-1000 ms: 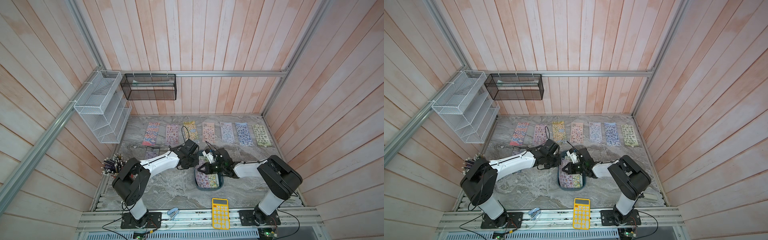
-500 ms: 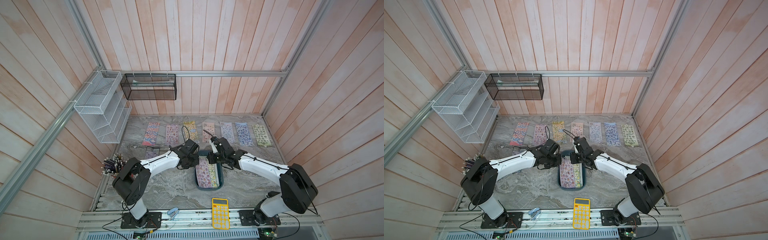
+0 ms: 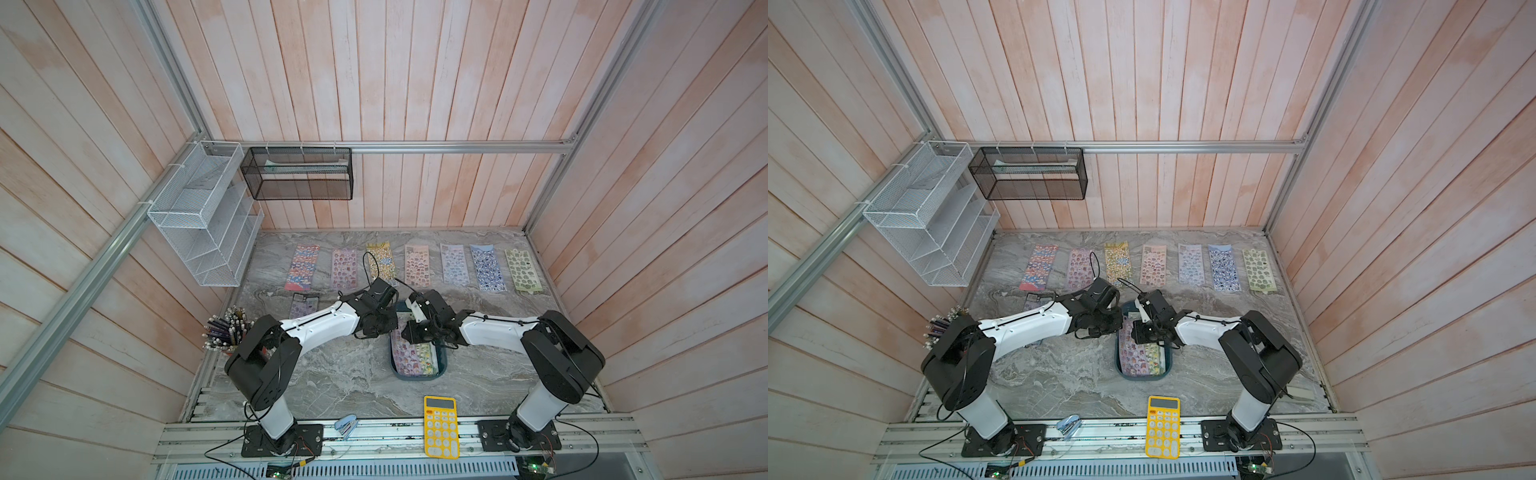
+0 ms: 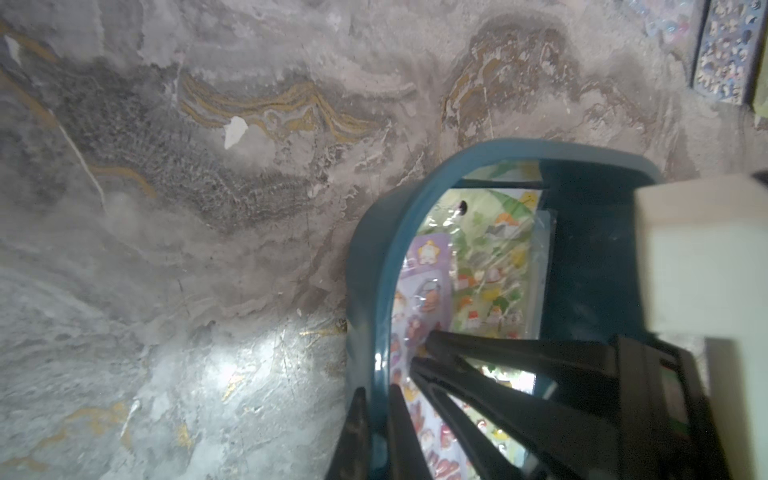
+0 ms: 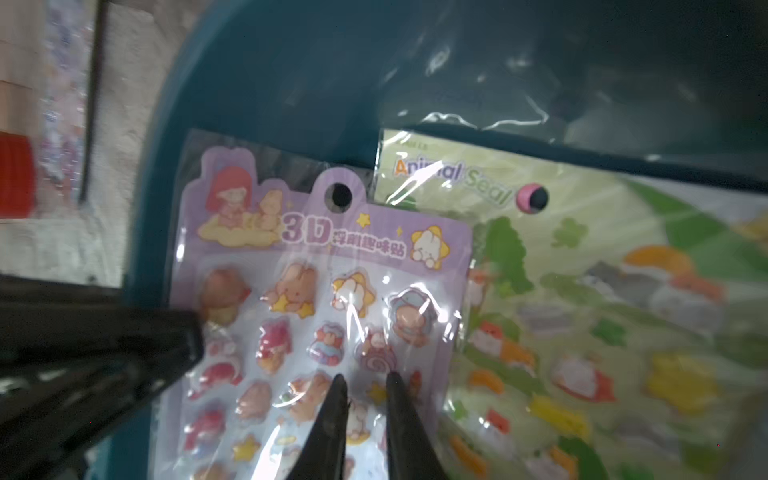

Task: Take the stickers out of the storage box
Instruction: Pick up the sticker from the storage box.

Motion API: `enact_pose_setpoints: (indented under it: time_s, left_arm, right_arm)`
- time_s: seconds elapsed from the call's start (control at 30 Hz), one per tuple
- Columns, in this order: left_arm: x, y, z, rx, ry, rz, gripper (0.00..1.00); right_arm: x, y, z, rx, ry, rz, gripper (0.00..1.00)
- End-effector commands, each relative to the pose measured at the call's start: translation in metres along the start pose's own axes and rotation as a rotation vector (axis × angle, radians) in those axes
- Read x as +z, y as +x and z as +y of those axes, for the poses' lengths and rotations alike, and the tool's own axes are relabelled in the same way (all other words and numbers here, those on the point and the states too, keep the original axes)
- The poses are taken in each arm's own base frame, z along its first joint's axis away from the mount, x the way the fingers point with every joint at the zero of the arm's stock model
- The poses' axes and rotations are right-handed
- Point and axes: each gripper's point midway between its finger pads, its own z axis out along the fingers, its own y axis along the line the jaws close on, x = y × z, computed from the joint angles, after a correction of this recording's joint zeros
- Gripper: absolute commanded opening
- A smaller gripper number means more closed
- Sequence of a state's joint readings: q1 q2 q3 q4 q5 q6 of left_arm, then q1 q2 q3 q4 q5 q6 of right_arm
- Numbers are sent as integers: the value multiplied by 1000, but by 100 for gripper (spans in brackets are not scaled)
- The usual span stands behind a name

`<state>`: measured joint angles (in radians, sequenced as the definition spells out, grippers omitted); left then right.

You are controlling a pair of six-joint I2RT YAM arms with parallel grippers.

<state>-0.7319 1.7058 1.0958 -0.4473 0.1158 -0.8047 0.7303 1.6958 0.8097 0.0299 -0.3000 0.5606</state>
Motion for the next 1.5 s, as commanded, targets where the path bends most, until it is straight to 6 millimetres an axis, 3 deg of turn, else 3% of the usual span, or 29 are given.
enact_pose_setpoints:
  time_s: [0.0, 0.07, 0.23, 0.33, 0.4, 0.53, 0.6, 0.97, 1.2, 1.47]
  left_arm:
    - [-1, -6, -7, -15, 35, -25, 33]
    - [-5, -8, -9, -14, 46, -39, 47]
    - [-23, -20, -8, -9, 21, -95, 59]
    - [-31, -25, -3, -5, -5, -119, 59]
    - [-32, -26, 2, -1, -25, -121, 54]
    - [-31, -25, 4, 13, -42, -111, 26]
    - [-30, -24, 2, 15, -33, -103, 21]
    - [-21, -20, -20, 69, -29, -84, 21]
    - [-16, -20, -15, 94, -94, -74, 20]
    - [-25, -28, -9, 143, -208, -135, 42]
  right_arm:
    - [17, 31, 9, 63, -136, 100, 20]
    - [20, 33, 7, 83, -156, 101, 19]
    - [20, 36, -4, 131, -180, 99, 19]
    - [18, 37, -6, 130, -187, 94, 19]
    - [15, 34, -1, 120, -215, 79, 19]
    - [9, 27, 7, 101, -253, 45, 18]
    - [7, 24, 8, 96, -255, 36, 18]
    - [6, 27, 5, 93, -247, 37, 18]
    - [4, 25, 5, 88, -248, 32, 18]
    - [4, 22, 4, 84, -246, 33, 18]
